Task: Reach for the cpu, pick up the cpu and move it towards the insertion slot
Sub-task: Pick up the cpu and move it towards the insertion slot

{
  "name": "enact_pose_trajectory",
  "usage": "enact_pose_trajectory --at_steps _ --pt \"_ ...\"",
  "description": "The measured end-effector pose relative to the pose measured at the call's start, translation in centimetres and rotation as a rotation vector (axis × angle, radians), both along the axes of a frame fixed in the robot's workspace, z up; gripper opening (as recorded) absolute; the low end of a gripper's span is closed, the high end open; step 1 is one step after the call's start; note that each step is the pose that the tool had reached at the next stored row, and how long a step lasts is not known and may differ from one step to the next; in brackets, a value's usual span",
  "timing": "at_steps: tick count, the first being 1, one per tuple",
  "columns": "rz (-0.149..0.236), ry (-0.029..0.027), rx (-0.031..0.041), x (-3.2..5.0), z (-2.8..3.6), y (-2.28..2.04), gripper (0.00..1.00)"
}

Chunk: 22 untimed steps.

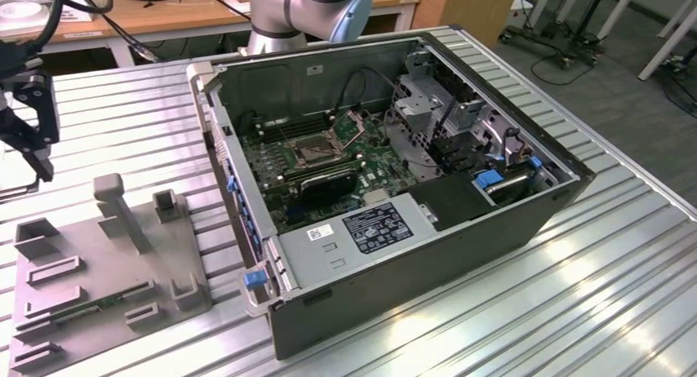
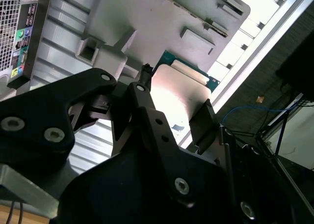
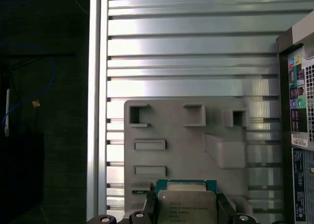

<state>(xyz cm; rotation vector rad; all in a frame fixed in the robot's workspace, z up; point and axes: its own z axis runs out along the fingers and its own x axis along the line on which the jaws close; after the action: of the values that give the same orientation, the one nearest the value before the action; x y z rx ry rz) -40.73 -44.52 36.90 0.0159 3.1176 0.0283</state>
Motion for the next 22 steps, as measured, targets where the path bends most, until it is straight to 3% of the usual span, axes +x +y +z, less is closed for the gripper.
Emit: enact_pose_trajectory --at_steps 15,22 --pt "-0.001 0.0003 -0.0001 2.25 0.00 0.00 0.55" --pt "-0.001 0.0002 0.0000 2.82 0.00 0.00 0.55"
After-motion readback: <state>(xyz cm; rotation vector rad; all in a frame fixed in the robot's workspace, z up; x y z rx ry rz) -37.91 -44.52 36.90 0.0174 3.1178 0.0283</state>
